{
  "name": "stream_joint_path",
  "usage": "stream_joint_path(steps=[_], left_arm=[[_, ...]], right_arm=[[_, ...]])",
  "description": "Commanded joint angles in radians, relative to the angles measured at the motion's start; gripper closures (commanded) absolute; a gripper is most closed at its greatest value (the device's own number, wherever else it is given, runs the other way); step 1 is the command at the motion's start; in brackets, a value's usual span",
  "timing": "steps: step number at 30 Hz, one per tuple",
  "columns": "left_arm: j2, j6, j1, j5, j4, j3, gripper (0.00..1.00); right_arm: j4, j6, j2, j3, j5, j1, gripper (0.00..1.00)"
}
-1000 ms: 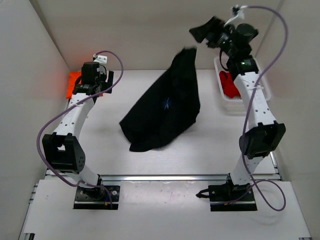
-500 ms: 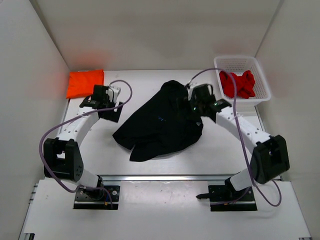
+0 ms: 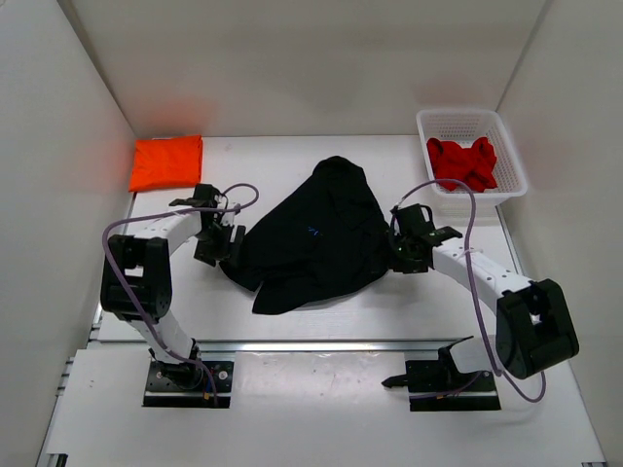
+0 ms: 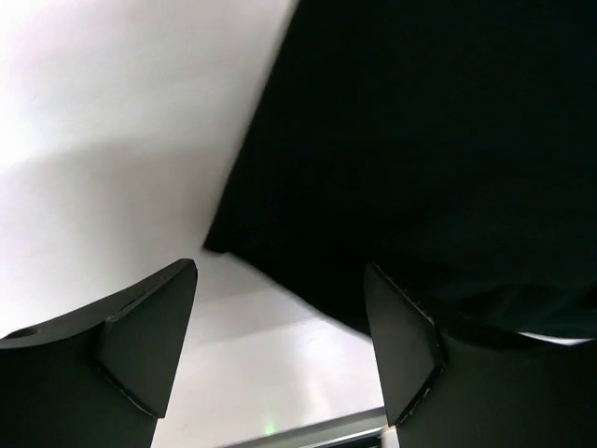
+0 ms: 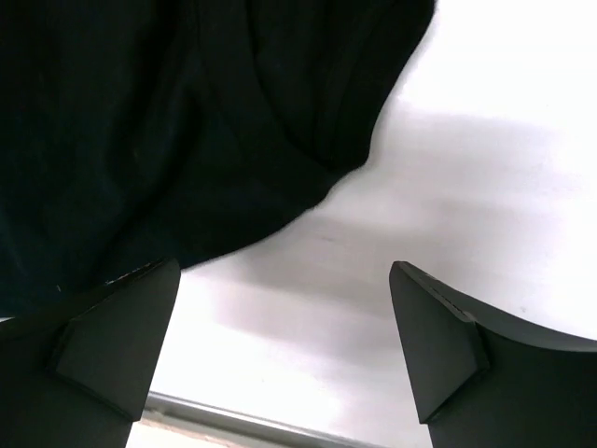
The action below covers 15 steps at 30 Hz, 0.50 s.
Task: Fold and stack the t-shirts
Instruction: Move the tshirt to the center of the board, then flatten out the tshirt
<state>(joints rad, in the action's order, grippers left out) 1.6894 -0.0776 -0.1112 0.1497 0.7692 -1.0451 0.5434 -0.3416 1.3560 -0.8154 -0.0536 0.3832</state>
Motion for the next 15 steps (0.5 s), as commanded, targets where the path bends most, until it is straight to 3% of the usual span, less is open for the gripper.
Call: stream_joint_path(steps=[1, 5, 8, 11, 12, 14, 15], left_arm=[[0.024, 0.070, 0.008, 0.113, -0.044, -0.032, 0.17], [0.068, 0.111, 0.001, 0.149, -0.064, -0.038, 0.21], [0.098, 0.118, -0.019, 0.165, -0.071, -0.056, 0.33], [0.130, 0.108, -0.044, 0.159, -0.074, -0.061, 0.66], [0.128, 0.110, -0.041, 0.156, -0.074, -0.062, 0.71], [0.139, 0.101, -0.035, 0.148, -0.074, -0.066, 0.88], [0.132, 0.096, -0.033, 0.140, -0.073, -0.070, 0.91]], right_arm=[[-0.095, -0.054, -0.003, 0.041, -0.038, -0.047, 0.08], [-0.160, -0.076, 0.014, 0.052, -0.068, -0.072, 0.10], [-0.183, -0.065, 0.067, 0.021, -0.043, -0.041, 0.11], [-0.160, -0.059, 0.138, -0.037, -0.022, -0.020, 0.13], [-0.158, -0.056, 0.150, -0.057, -0.031, -0.024, 0.16], [-0.164, -0.059, 0.193, -0.071, -0.064, -0.049, 0.34], [-0.168, -0.063, 0.196, -0.070, -0.098, -0.059, 0.41]])
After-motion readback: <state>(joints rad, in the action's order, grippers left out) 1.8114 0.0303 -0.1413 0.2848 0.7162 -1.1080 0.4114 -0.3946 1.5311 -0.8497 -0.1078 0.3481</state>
